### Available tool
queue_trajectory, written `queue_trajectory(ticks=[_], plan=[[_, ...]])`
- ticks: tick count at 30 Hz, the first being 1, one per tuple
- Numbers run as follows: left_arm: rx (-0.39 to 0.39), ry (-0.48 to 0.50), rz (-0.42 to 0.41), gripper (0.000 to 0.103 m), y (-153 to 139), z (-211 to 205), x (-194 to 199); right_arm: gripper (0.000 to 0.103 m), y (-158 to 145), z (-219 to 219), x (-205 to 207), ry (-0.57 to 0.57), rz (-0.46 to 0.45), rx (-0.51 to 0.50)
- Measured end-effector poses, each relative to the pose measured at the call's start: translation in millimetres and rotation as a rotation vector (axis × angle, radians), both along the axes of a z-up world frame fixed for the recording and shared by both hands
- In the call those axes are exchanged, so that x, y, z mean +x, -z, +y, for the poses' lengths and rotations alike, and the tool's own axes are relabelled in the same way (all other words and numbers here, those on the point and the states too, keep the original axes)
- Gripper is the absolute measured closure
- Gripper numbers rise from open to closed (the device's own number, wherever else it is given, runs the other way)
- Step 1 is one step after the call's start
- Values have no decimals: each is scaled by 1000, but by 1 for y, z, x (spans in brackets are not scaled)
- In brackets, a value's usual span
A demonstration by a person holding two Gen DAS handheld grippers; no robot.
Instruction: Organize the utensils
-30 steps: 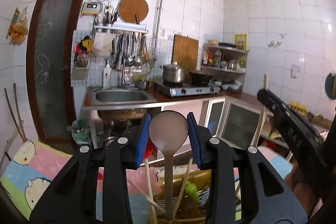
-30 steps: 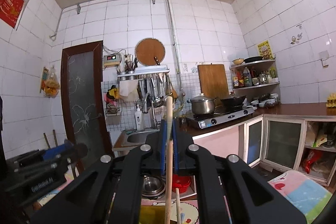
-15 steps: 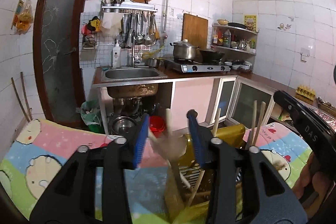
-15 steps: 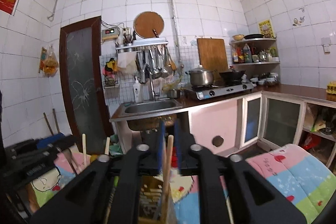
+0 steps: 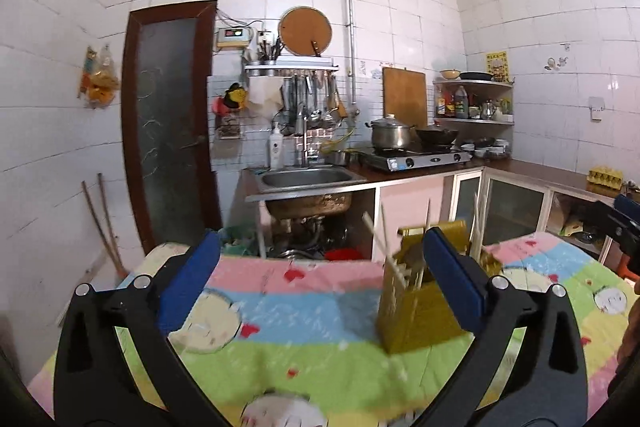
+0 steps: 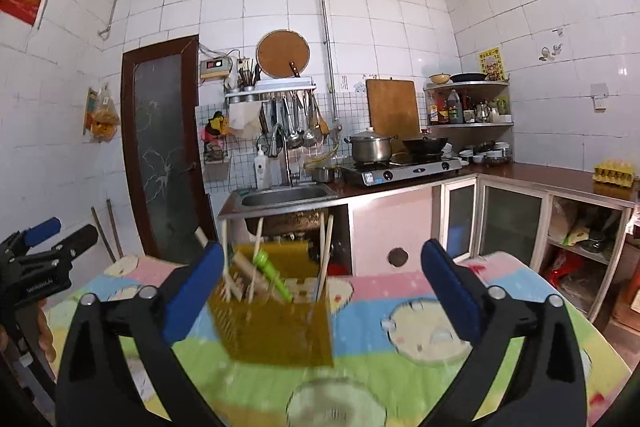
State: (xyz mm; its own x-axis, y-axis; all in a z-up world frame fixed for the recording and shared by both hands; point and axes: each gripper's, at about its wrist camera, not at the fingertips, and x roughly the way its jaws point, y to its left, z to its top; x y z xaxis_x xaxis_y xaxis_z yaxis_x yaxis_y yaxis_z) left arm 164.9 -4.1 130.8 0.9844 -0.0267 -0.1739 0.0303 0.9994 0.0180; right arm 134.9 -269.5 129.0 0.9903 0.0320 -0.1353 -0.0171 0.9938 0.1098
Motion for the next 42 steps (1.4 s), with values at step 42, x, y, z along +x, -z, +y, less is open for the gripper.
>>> queue_trajectory(ticks=[42], plan=[[32, -2, -4, 5, 122, -23, -139, 5, 116, 40, -124, 94, 48, -94]])
